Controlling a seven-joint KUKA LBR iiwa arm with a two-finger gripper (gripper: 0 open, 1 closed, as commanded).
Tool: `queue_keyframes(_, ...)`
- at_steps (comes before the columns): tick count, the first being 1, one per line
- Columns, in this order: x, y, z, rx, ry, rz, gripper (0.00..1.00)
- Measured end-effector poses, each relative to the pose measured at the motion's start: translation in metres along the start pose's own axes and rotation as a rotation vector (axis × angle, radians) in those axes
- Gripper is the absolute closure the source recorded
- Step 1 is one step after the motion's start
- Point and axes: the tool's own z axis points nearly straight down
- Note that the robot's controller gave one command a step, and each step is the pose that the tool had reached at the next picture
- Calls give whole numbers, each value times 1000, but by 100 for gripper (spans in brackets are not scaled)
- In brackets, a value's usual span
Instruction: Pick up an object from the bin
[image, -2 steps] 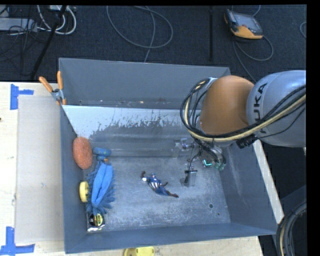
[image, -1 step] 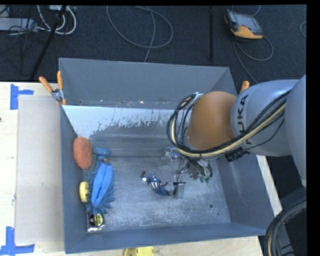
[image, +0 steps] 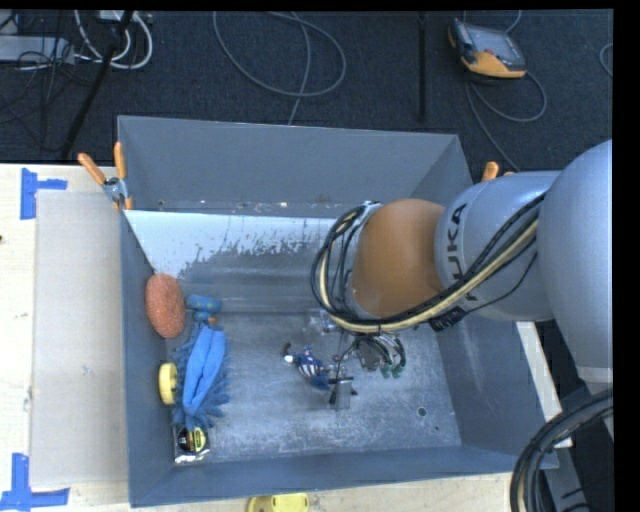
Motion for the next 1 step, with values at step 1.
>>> queue_keyframes(1,8,-3,8,1,-6,218,100)
